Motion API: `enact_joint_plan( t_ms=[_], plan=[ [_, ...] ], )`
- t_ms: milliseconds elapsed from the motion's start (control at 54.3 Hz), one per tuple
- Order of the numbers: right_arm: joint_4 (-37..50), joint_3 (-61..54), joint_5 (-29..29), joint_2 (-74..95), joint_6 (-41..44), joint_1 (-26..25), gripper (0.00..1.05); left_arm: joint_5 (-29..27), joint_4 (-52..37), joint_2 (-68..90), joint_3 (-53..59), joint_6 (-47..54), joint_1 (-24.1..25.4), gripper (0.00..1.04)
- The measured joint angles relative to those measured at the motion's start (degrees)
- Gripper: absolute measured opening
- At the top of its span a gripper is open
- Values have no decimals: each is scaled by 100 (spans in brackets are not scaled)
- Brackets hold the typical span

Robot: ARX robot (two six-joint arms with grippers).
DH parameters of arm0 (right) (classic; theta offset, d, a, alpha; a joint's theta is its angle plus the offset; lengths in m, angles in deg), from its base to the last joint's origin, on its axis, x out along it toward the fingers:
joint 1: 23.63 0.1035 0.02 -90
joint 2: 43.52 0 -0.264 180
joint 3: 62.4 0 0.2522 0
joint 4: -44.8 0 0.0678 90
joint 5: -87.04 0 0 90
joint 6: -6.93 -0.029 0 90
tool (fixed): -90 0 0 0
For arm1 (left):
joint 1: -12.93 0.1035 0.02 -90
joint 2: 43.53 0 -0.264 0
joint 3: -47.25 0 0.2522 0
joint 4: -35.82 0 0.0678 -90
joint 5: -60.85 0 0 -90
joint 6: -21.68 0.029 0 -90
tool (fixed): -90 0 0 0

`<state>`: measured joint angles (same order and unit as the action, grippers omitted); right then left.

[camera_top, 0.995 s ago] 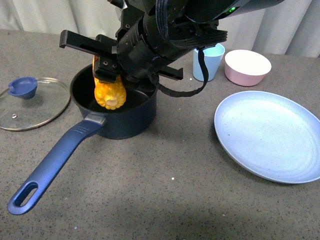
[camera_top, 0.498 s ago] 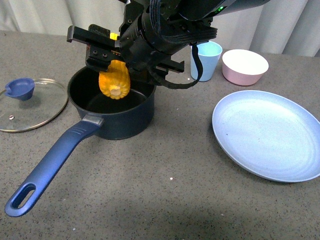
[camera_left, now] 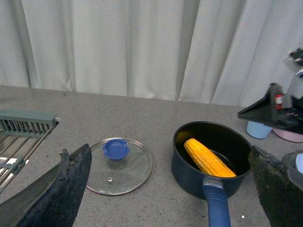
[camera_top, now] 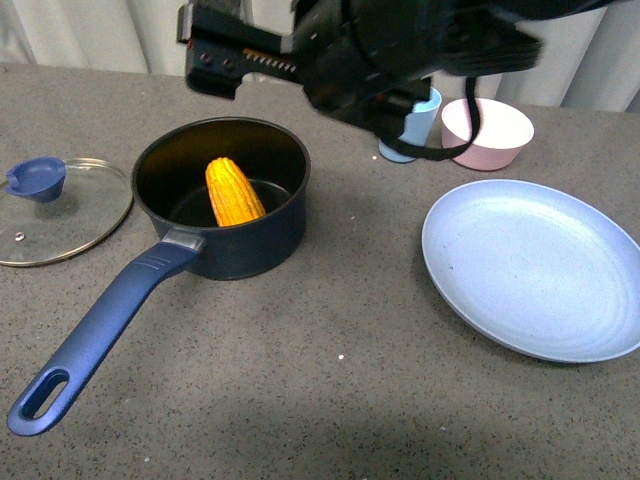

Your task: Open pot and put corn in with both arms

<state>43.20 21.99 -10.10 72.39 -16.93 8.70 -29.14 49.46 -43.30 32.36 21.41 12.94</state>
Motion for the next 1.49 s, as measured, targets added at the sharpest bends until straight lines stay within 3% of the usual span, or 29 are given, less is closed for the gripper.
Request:
enact_joint_plan(
  t_ms=[203,369,405,479,590,940,1124,1253,1493],
  plan=[
    [988,-1958,949,-1738,831,-511,96,0,0,0,0,0,-2,98],
    [1543,-3757,1585,-3204,1397,-1276,95,0,0,0,0,0,-2,98],
    [2717,-4280,2024,-3289,1718,-1467,87,-2,0,2,0,0,-2,98],
    [4260,-5101,1982,-3414,2046,-1816,74,0,0,-4,0,0,-2,98],
    [5187,-5821,1862,-3757,2240,-2122,56,-9,2,-2,0,0,-2,98],
    [4489,-6557,1355,-5283,2387,-2557,1,-2,4,-2,0,0,-2,98],
    [3893,-6780,1193,-6102,2380,-2750,1,-2,4,-2,0,0,-2,98],
    [3314,-6911,752,-6815,2382,-3195,1,-4,4,-2,0,0,-2,98],
    [2409,-7018,726,-7862,2382,-3220,1,-2,4,-2,0,0,-2,98]
  ],
)
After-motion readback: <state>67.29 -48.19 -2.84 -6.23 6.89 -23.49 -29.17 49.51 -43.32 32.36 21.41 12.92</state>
